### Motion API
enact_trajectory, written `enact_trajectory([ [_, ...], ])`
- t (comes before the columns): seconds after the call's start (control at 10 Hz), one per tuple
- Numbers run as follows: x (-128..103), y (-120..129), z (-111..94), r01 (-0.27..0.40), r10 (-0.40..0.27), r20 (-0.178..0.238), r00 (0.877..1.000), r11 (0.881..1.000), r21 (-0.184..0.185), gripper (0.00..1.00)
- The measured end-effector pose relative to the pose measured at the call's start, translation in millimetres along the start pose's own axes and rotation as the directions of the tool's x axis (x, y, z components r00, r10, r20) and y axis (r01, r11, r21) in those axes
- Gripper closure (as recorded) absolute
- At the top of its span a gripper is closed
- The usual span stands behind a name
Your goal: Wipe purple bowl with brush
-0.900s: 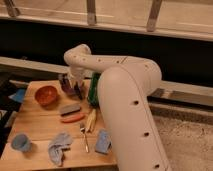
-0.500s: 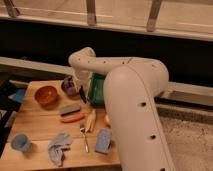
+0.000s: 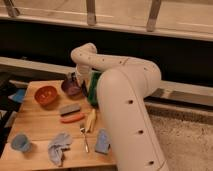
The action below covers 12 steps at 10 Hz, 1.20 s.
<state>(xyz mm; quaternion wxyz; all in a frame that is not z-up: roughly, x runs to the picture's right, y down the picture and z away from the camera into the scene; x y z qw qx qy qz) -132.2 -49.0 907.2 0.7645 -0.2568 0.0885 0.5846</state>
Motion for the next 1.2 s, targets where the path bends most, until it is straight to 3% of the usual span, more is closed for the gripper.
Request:
enact_trajectory([
  [0.2,-8,23,3,0.043,-0.043,0.003,0.999,0.999,-0.01,1.0],
  [0.5,20,44,11,0.066,-0.067,-0.032,0.997,0.997,-0.033,1.0],
  [0.9,55,9,10,-0.018,0.017,-0.072,0.997,1.0,-0.008,1.0],
  [1.1,43,-5,6,-0.039,0.04,-0.056,0.998,0.999,0.008,1.0],
  [1.2,31,-8,1,-0.043,0.043,-0.032,0.999,0.999,-0.002,1.0],
])
